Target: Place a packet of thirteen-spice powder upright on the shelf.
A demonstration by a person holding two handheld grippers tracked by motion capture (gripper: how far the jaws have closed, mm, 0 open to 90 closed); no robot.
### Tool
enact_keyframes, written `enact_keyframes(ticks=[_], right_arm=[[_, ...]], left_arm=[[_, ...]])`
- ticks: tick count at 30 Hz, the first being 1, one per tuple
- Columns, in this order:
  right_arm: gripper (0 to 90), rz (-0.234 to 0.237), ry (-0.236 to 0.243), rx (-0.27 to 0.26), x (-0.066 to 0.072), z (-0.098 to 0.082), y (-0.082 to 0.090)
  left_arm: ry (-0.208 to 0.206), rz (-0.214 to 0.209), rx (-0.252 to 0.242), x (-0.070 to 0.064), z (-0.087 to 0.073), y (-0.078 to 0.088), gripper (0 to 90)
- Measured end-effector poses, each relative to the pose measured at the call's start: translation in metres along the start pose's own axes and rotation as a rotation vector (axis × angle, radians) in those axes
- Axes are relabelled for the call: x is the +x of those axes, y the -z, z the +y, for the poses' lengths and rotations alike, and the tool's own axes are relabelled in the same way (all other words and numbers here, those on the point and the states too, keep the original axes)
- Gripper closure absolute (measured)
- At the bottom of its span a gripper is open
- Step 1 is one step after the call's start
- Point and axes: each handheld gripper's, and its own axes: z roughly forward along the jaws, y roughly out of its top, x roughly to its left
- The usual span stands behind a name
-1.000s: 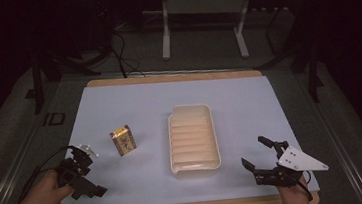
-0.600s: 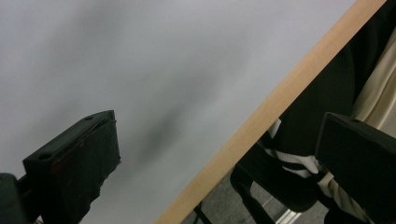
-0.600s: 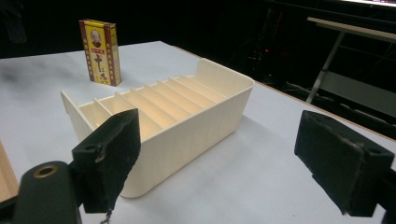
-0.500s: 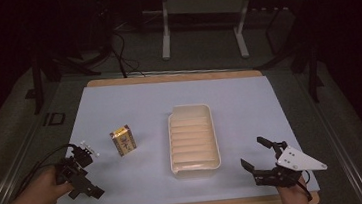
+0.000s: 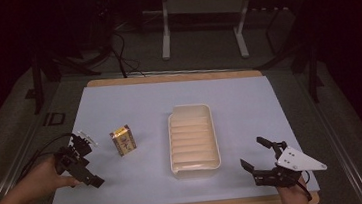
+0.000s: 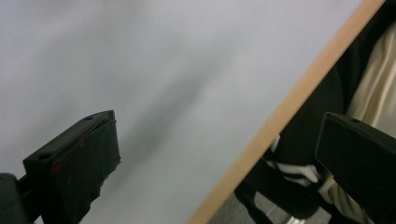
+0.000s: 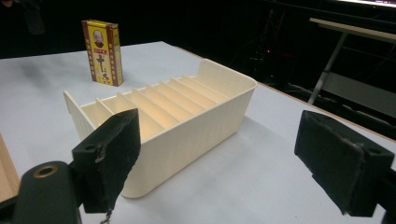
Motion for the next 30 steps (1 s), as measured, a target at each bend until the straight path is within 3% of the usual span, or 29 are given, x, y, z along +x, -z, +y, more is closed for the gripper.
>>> enact_keyframes(ticks=[2, 14, 15, 19, 24, 30], right_arm=[[14.4, 0.001, -0.001, -0.001, 0.000, 0.000, 0.000], [14.5, 0.009, -0.003, 0.002, 0.000, 0.000, 0.000], [14.5, 0.011, -0.005, 0.003, 0.000, 0.000, -0.001], [14.5, 0.013, -0.007, 0.002, 0.000, 0.000, -0.001], [14.5, 0.016, -0.011, 0.002, 0.000, -0.001, -0.001], [14.5, 0.017, -0.013, 0.001, -0.001, -0.001, -0.001]], left_arm=[[-0.020, 0.039, -0.001, 0.000, 0.004, -0.002, 3.0], [-0.057, 0.071, -0.064, 0.008, 0.024, -0.006, 7.3], [-0.056, 0.075, -0.071, 0.009, 0.025, -0.006, 13.7], [-0.065, 0.108, -0.127, 0.013, 0.034, -0.002, 15.8], [-0.071, 0.138, -0.150, 0.015, 0.040, -0.001, 21.6], [-0.110, 0.162, -0.159, 0.015, 0.054, -0.002, 29.6]])
